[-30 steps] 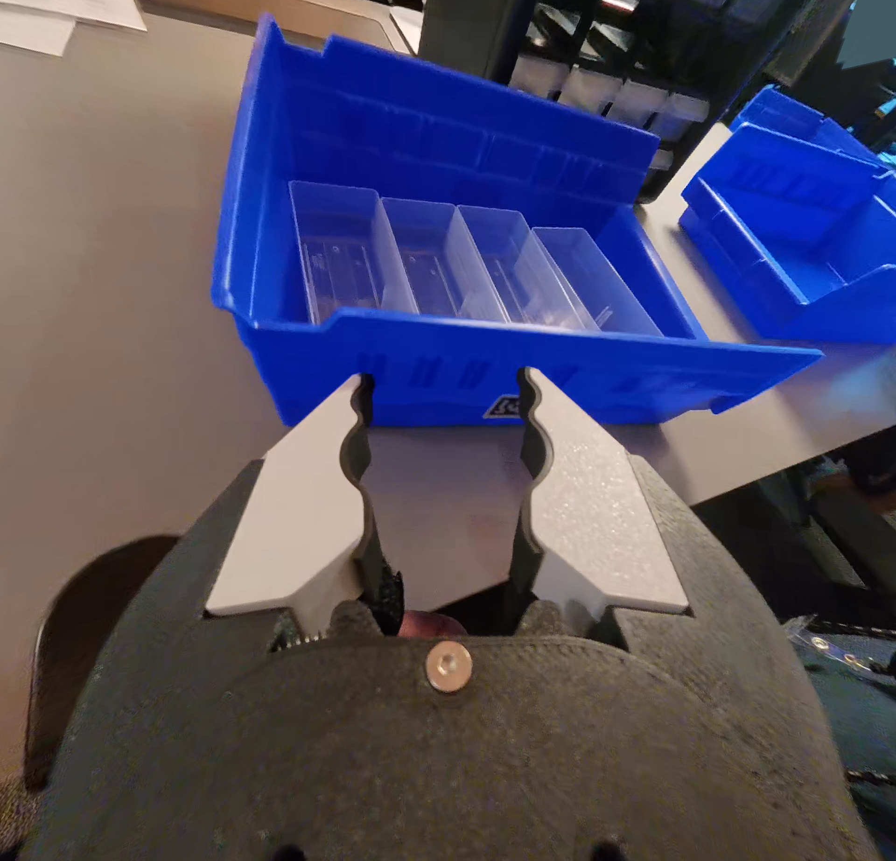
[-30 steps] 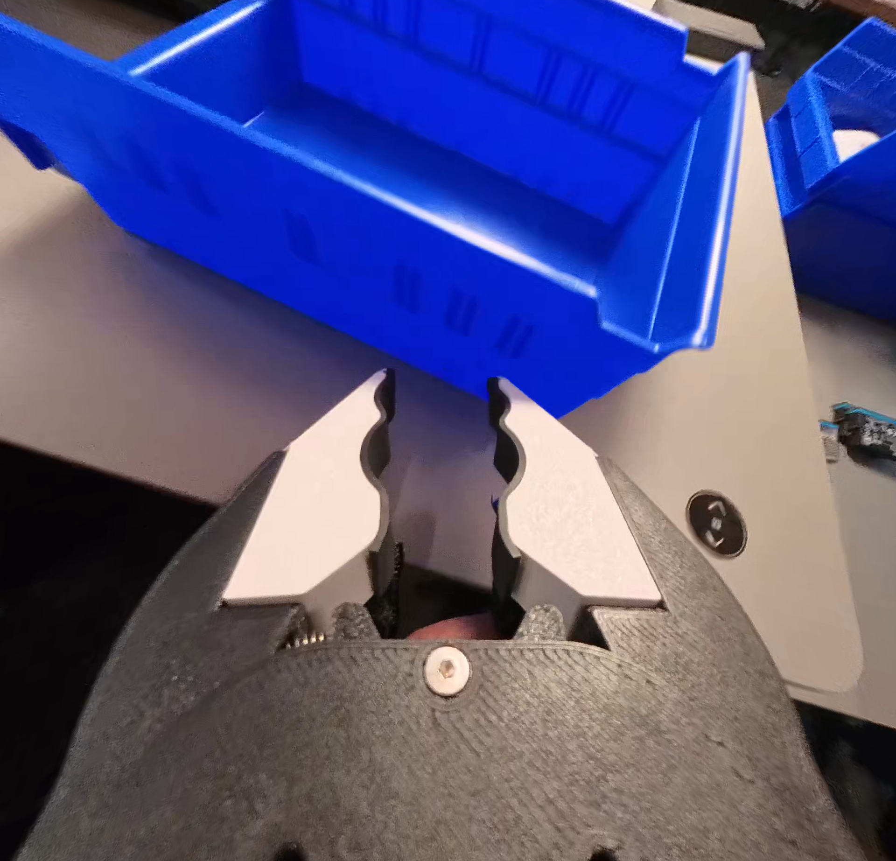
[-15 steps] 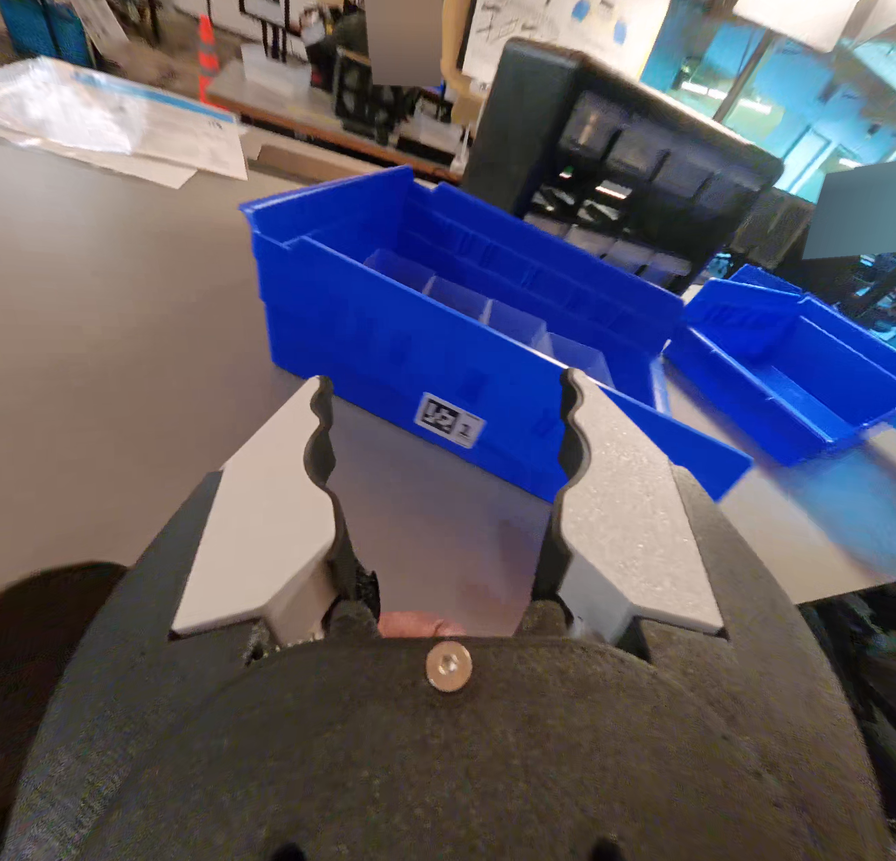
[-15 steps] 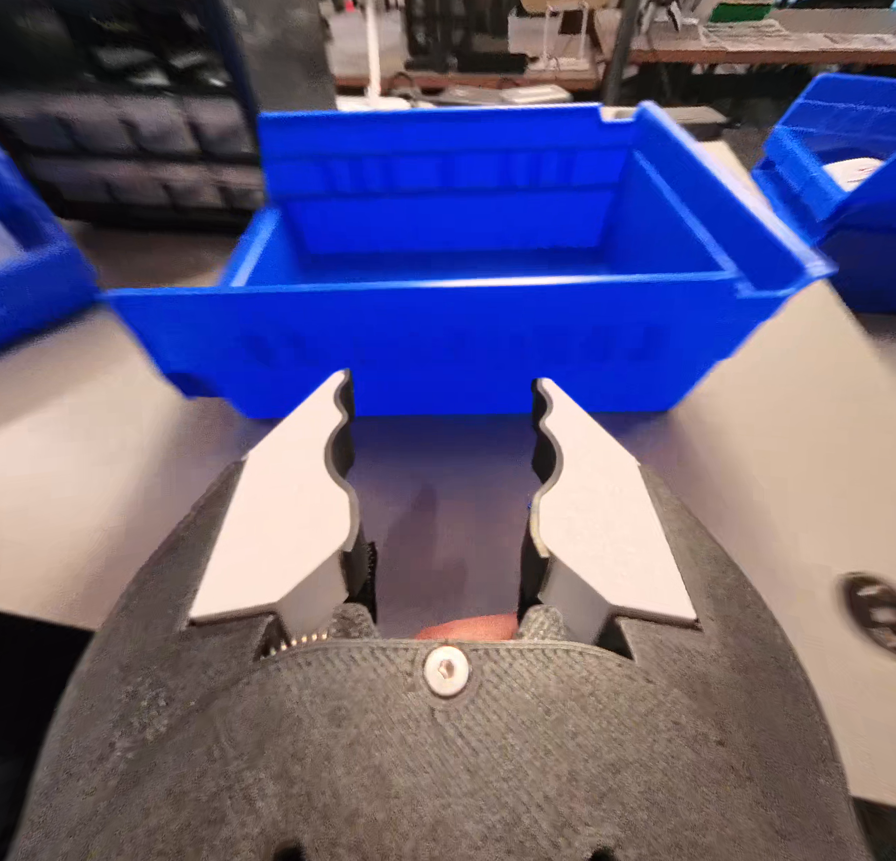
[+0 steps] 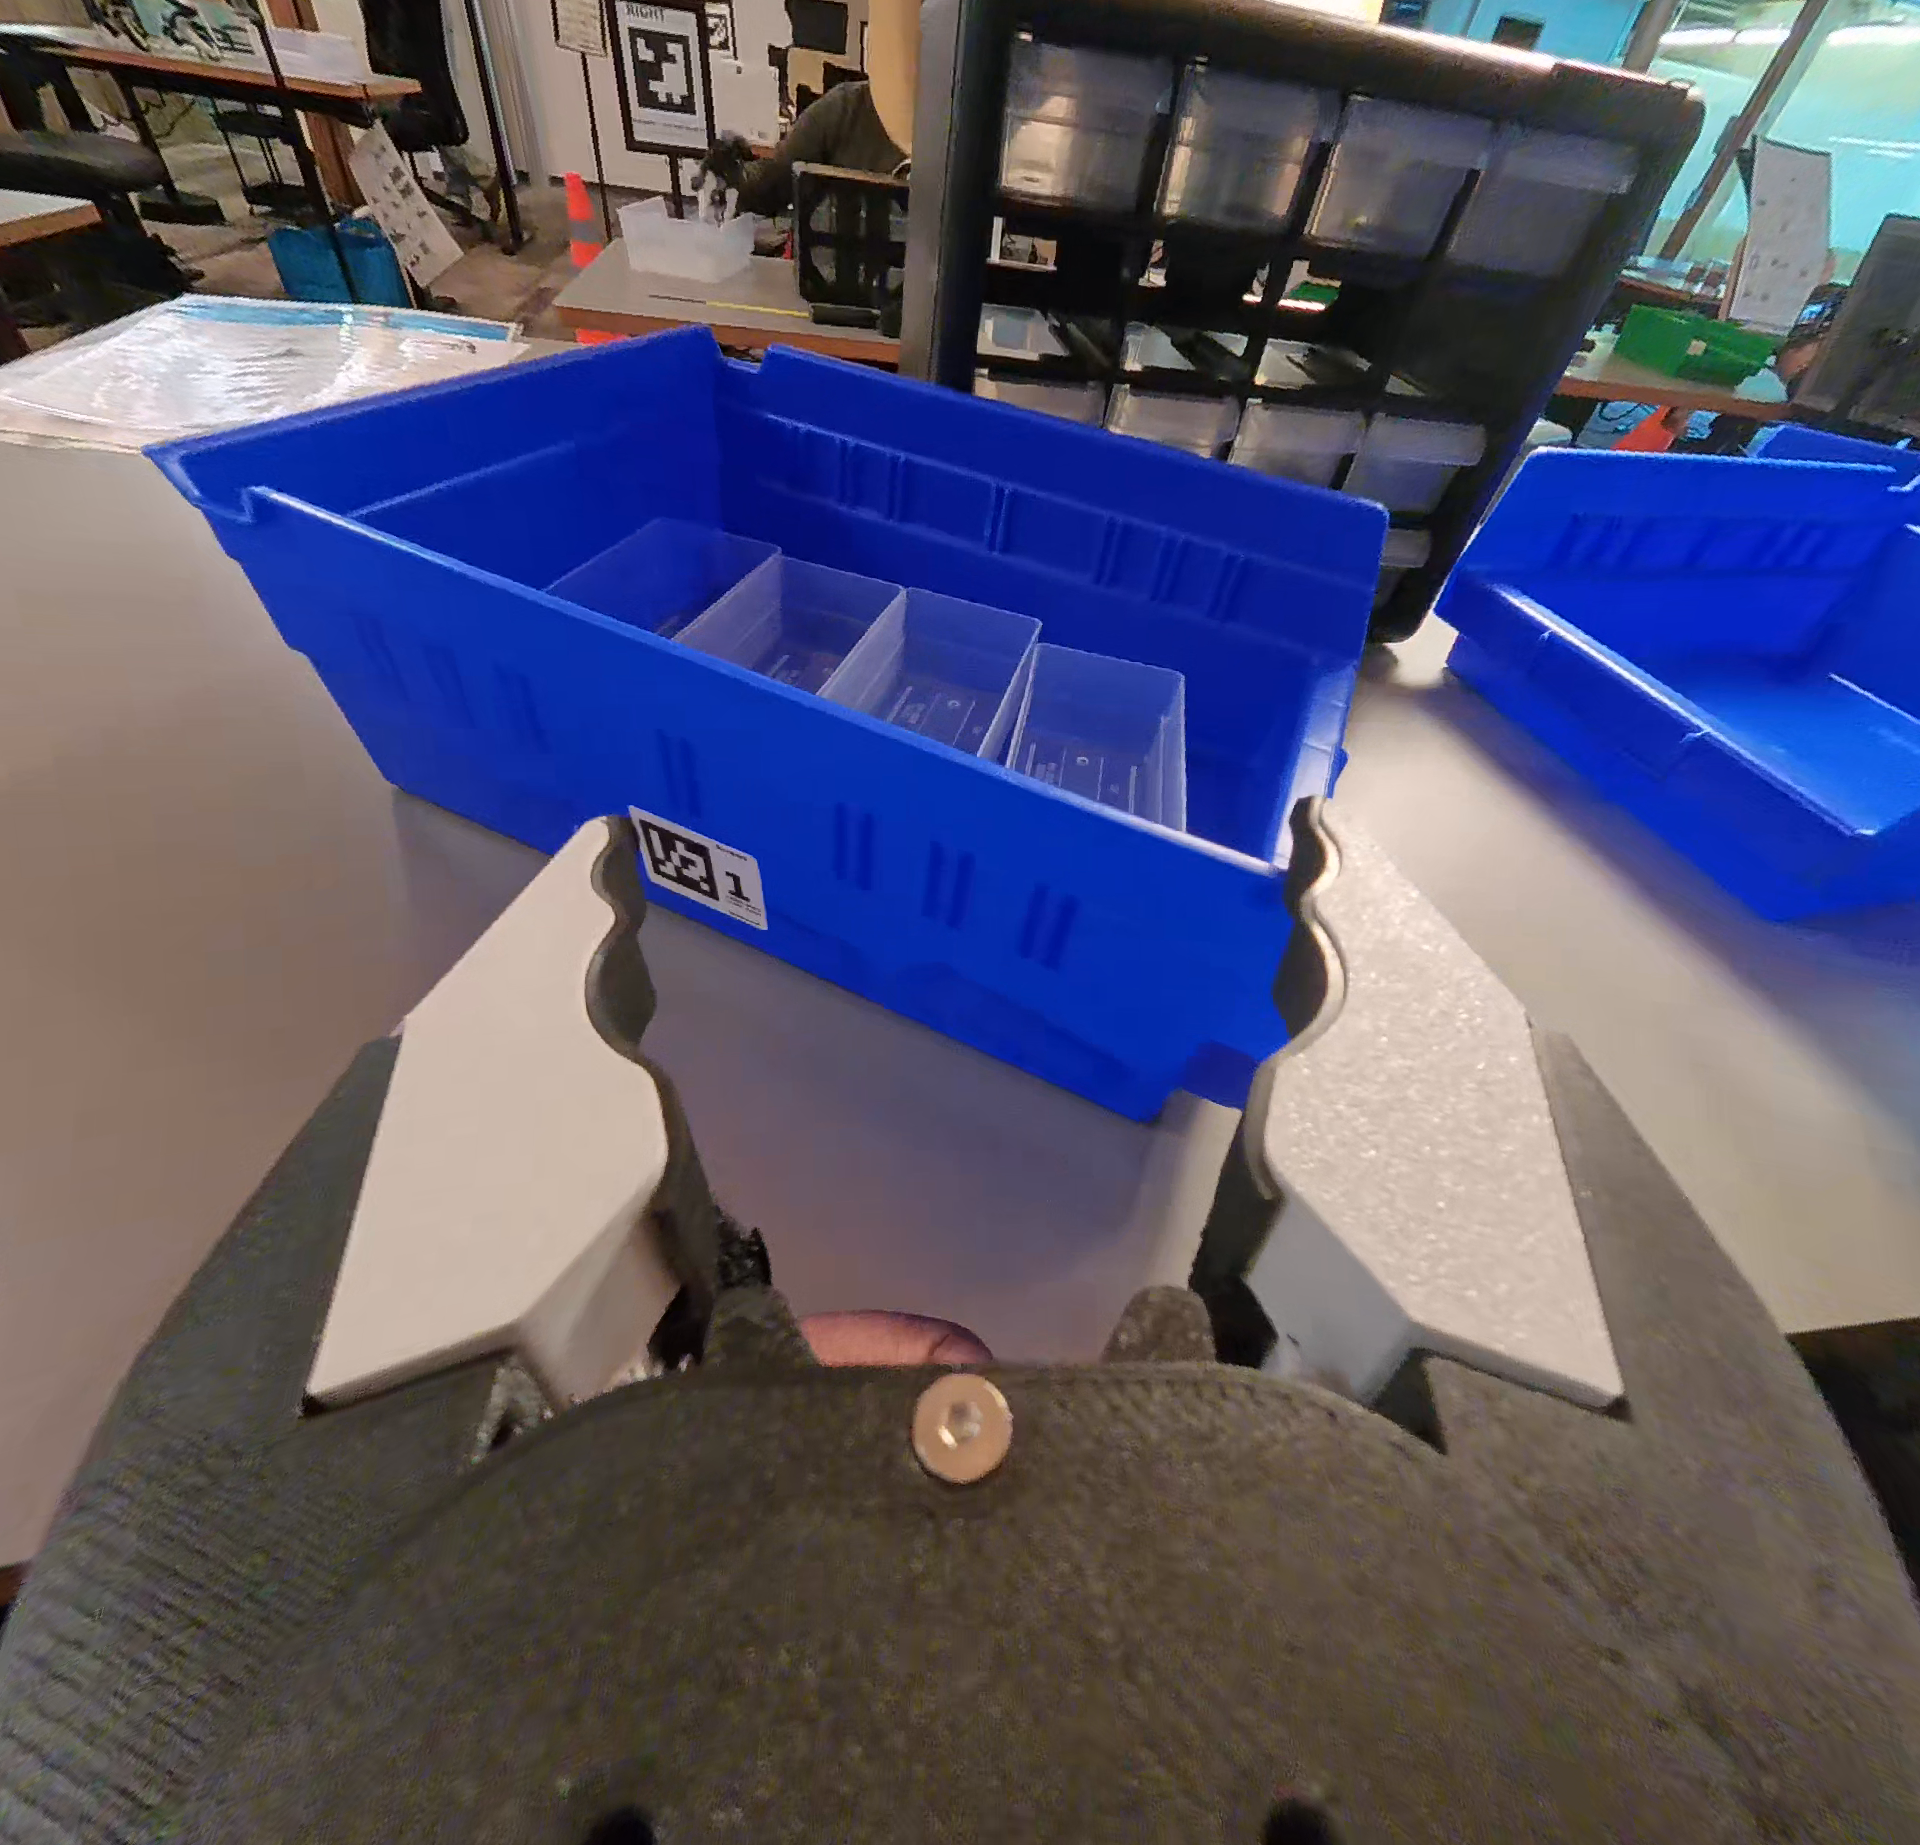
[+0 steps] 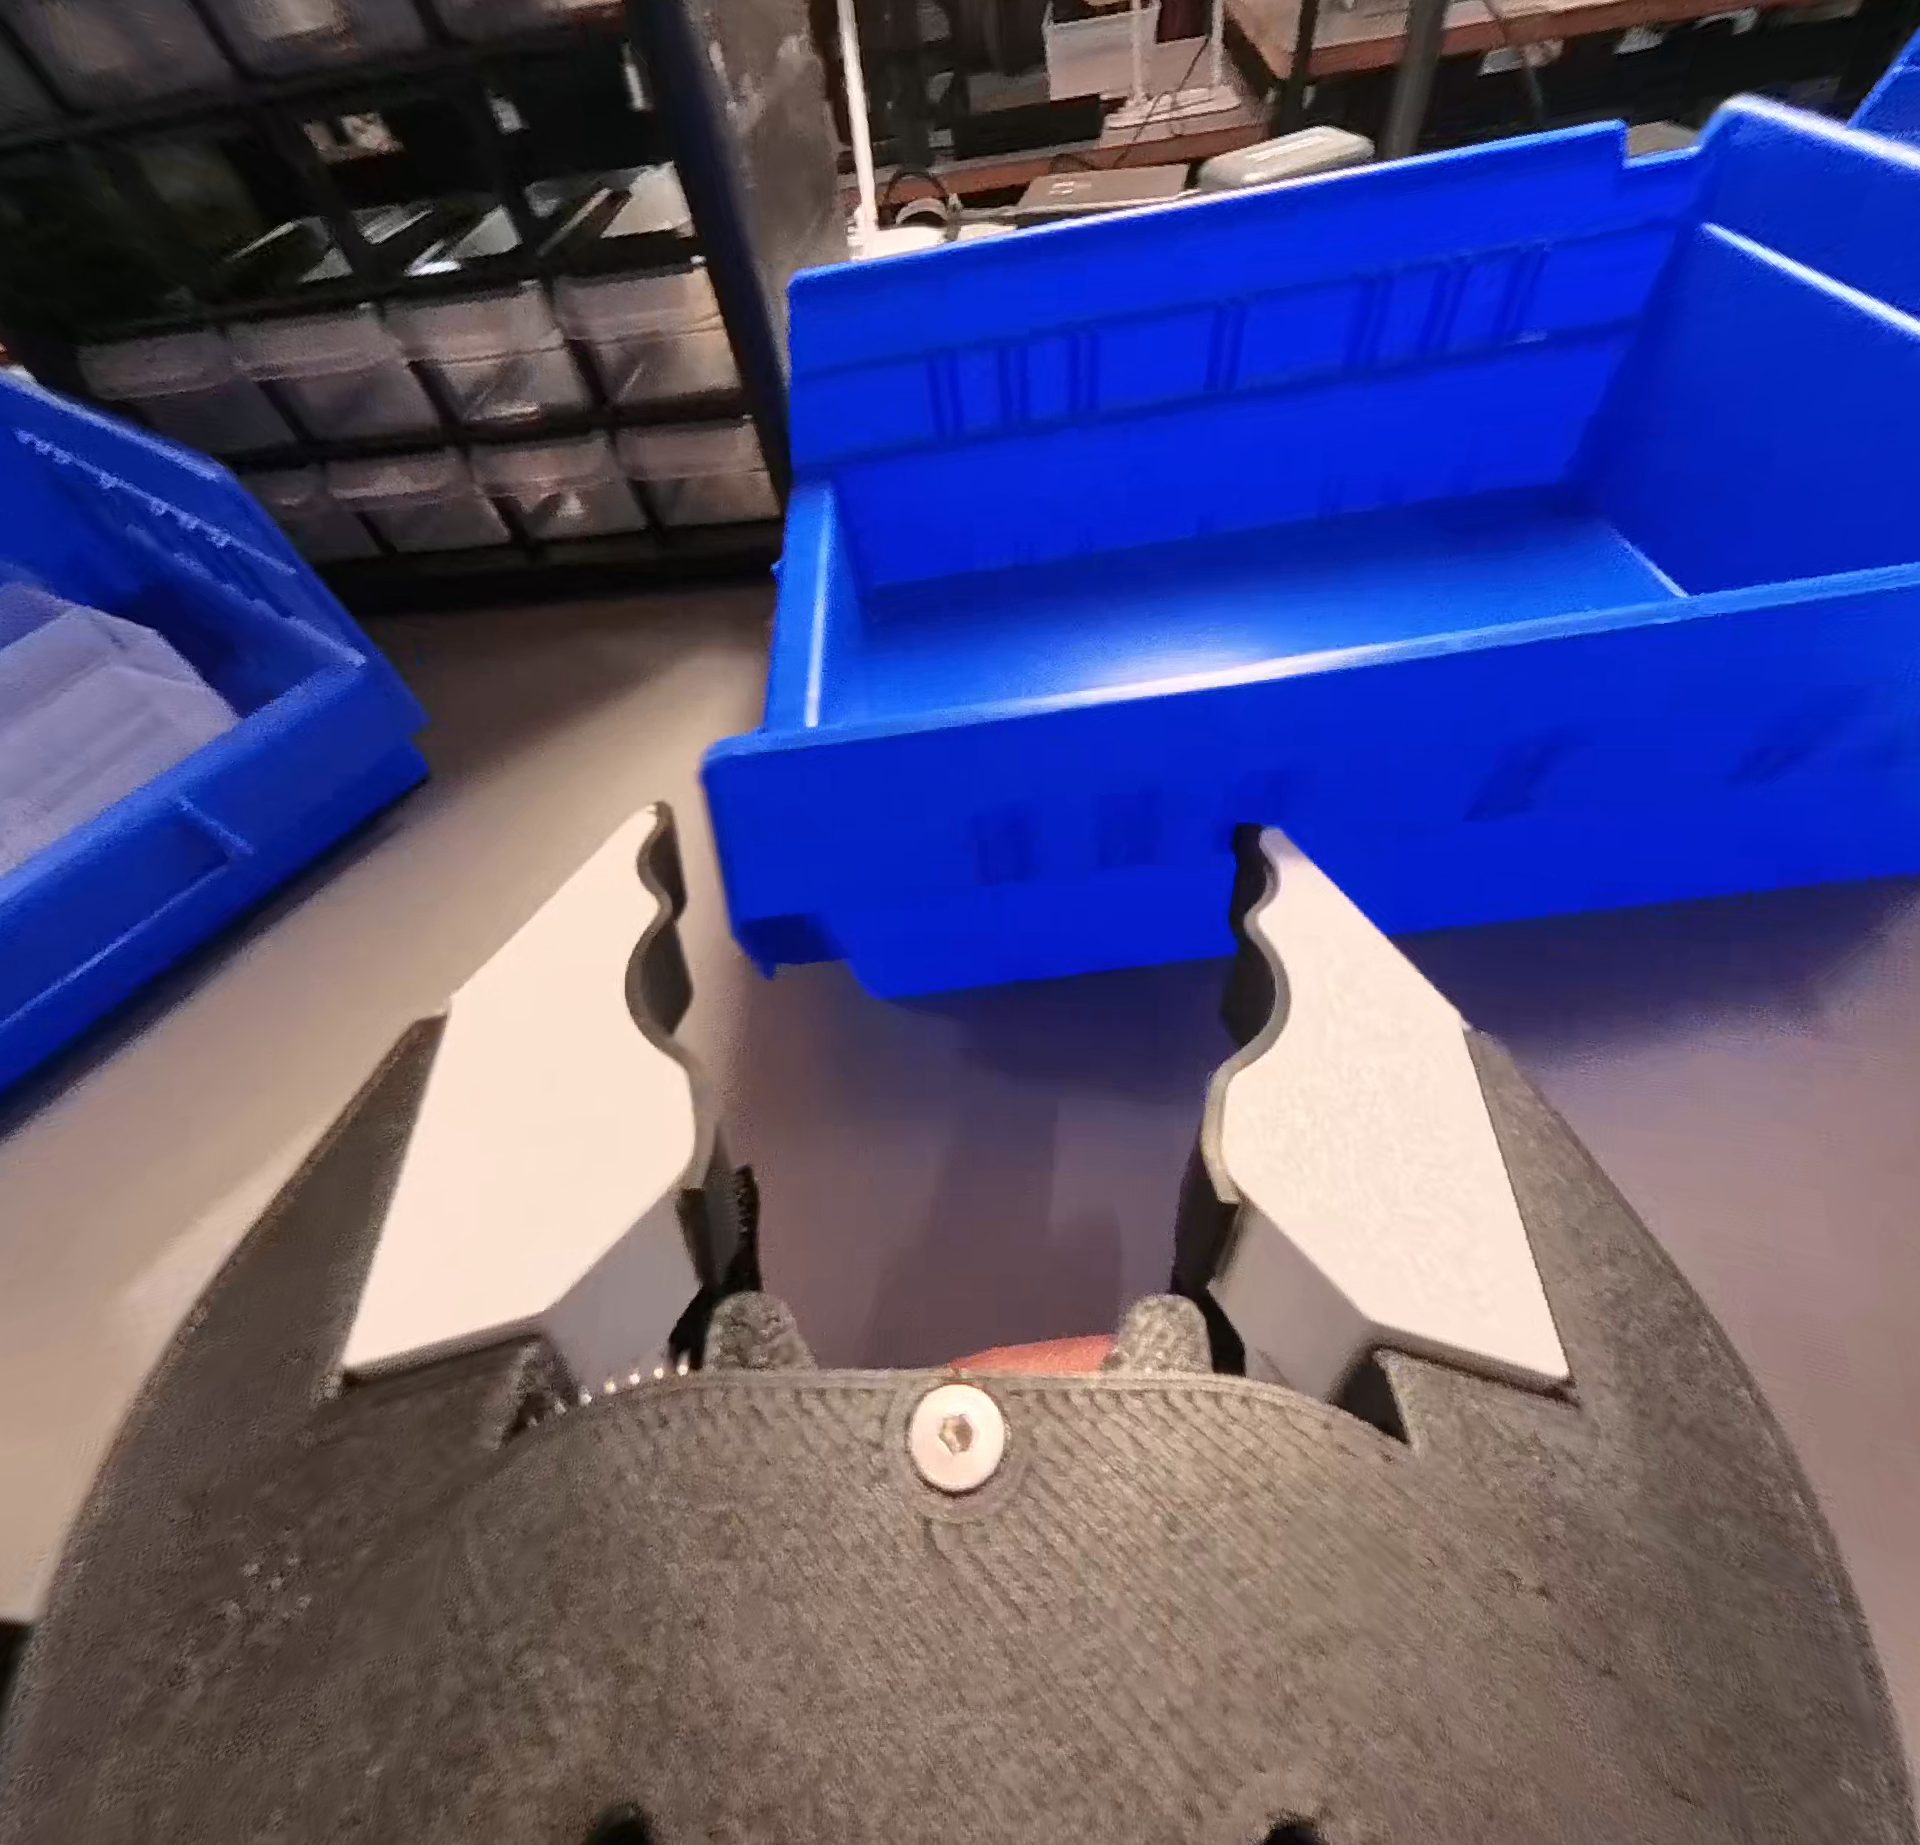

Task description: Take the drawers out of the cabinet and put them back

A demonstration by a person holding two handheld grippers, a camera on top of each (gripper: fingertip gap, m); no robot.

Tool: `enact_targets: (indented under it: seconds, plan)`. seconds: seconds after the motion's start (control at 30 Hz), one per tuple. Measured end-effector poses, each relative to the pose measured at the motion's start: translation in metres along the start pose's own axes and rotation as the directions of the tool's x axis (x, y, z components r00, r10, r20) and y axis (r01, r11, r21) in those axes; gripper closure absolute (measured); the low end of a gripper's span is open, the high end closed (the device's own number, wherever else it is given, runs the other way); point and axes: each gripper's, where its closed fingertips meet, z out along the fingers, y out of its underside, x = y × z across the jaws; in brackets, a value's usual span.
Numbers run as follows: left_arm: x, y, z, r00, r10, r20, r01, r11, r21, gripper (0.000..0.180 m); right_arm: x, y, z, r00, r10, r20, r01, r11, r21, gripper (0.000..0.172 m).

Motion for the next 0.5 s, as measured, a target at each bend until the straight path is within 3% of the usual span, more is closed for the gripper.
enact_targets:
  seconds: [0.07, 0.23, 0.33, 0.5]
  plan:
    - [0.001, -0.001, -0.004, 1.000, 0.017, -0.021, -0.017, 1.000, 0.000, 0.061, 0.013, 0.002, -0.003, 1.000, -0.011, -0.015, 0.011, 1.000, -0.002, 0.060]
    - [0.021, 0.006, -0.009, 0.993, 0.019, -0.118, -0.025, 0.999, -0.045, 0.061, 0.028, 0.004, -0.017, 1.000, 0.002, -0.025, -0.002, 1.000, 0.016, 0.070]
    - [0.017, 0.020, 0.002, 0.997, 0.054, -0.064, -0.059, 0.995, -0.083, 0.069, 0.022, 0.007, -0.012, 1.000, -0.015, -0.024, 0.015, 1.000, 0.008, 0.069]
    - [-0.013, 0.019, -0.004, 0.999, 0.048, 0.003, -0.047, 0.996, -0.076, 0.070, 0.042, 0.004, -0.020, 0.999, -0.004, -0.049, 0.005, 1.000, 0.016, 0.073]
